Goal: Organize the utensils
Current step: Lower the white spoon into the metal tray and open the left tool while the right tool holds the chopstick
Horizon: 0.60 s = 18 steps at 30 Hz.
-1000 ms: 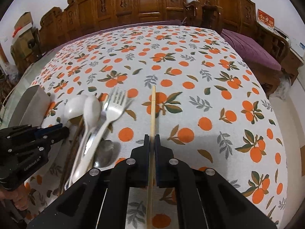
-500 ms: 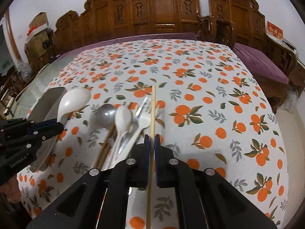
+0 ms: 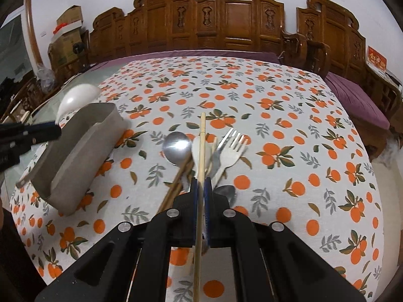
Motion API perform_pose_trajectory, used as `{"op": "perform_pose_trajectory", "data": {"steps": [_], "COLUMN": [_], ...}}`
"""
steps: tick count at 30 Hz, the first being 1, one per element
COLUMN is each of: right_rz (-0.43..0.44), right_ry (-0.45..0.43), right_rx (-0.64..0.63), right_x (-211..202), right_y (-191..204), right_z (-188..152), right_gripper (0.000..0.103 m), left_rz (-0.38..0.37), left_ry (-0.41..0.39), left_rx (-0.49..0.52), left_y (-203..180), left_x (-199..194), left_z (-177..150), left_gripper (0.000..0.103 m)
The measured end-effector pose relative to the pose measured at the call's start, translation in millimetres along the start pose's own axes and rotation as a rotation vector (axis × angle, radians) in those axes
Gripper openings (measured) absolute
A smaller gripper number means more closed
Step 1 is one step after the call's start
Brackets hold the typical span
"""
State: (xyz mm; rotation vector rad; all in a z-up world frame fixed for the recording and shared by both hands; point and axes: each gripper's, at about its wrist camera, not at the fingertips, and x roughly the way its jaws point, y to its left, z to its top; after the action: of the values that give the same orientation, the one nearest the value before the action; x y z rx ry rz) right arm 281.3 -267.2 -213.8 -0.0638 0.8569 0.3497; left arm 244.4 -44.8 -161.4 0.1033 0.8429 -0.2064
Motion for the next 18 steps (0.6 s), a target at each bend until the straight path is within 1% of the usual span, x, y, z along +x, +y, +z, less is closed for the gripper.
{"op": "perform_pose_trajectory", "data": {"steps": [5,10,16,18], "right_rz": [0.007,0.031,0.083,0.088], "right_ry": [-0.009,-0.028,-0.061,-0.067], "right_rx": [-0.034,-0.066,-0.080,-0.084], "right_x": [-4.6,-15.6,-30.2,-31.9], "right_y": [13.8,33.6,59.2,66.4], "right_z": [0.7,3.8,13.1,16.5], "right_gripper": [0.006,0.006,0.006,0.006], "left_rz": [0.022,0.023,0.005,-0.001], "left_ry": [0.009,0.033,0.070,0.082], "left_rx": [-0.018,-0.063,-0.110,-0.119], "left_y": [24.3,47.4,60.8,62.3], "left_x": [-1.1,11.1,31.4,38.3], "left_z": [-4.2,-14.4,-24.0,-26.0], "left_gripper": [0.008,0.008,0.008,0.008]}}
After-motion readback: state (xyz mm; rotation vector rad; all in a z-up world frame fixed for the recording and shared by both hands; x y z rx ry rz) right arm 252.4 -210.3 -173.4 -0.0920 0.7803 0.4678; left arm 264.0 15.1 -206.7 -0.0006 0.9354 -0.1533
